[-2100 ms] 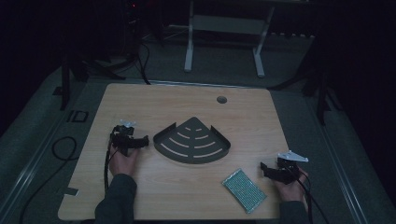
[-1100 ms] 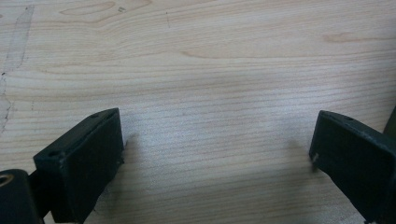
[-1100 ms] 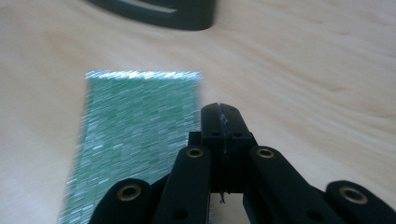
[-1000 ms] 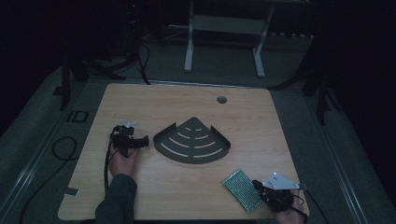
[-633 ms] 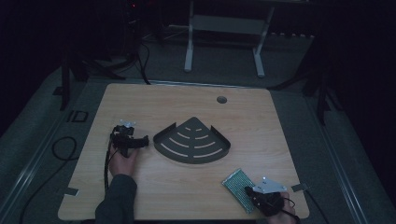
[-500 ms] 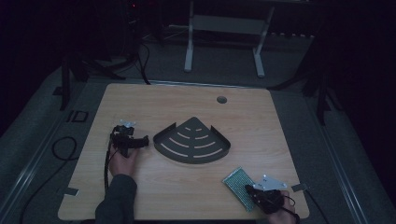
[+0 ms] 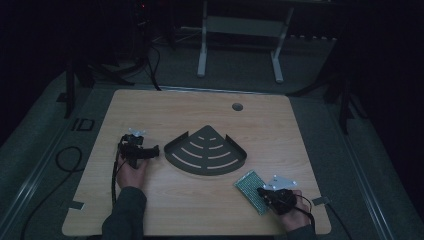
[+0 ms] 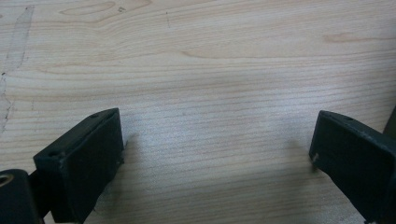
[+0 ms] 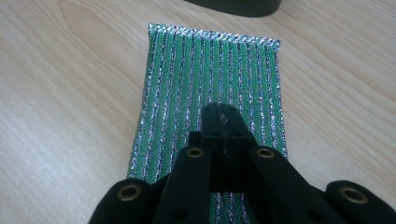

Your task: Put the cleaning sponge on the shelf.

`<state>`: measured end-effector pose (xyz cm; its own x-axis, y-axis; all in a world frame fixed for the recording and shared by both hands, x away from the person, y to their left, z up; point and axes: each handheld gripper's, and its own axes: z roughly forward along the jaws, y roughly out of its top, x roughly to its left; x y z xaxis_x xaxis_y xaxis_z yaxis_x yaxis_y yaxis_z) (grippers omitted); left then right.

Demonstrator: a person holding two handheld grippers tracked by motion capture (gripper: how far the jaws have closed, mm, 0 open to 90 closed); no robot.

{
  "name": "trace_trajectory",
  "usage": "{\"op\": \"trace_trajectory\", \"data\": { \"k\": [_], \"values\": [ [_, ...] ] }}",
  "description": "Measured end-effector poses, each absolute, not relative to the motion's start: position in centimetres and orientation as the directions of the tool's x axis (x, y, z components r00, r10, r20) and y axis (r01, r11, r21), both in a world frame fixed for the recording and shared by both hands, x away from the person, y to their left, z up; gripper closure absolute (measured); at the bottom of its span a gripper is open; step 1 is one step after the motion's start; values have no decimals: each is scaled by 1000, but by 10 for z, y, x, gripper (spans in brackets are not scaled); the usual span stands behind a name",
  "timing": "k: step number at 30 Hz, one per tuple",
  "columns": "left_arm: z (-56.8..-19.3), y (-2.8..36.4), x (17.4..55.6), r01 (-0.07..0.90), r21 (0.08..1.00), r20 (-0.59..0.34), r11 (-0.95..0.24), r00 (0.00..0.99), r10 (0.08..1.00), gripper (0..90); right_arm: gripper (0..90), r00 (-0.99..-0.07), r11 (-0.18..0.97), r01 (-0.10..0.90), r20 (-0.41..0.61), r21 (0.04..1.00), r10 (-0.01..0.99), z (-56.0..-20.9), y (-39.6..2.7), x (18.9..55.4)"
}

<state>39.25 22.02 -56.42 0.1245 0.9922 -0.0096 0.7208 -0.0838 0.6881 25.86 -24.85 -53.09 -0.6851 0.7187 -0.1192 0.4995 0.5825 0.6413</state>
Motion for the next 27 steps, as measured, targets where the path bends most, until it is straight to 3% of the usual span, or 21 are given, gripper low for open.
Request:
{"op": "trace_trajectory", "data": {
  "k": [8,9,15,27],
  "values": [
    [-564,220,393,721,688,-9,-84,125,992,34,894,-721,636,479,-142,606,678,-527,-245,270],
    [-564,220,393,721,688,-9,-84,125,992,34,833,-727,635,480,-132,605,674,-525,-246,272],
    [-564,220,393,721,688,-9,-84,125,992,34,778,-722,633,490,-128,600,680,-509,-249,282],
    [-564,220,393,720,689,-10,-83,124,992,34,752,-706,635,601,-51,485,707,-504,-254,321]
  ]
}}
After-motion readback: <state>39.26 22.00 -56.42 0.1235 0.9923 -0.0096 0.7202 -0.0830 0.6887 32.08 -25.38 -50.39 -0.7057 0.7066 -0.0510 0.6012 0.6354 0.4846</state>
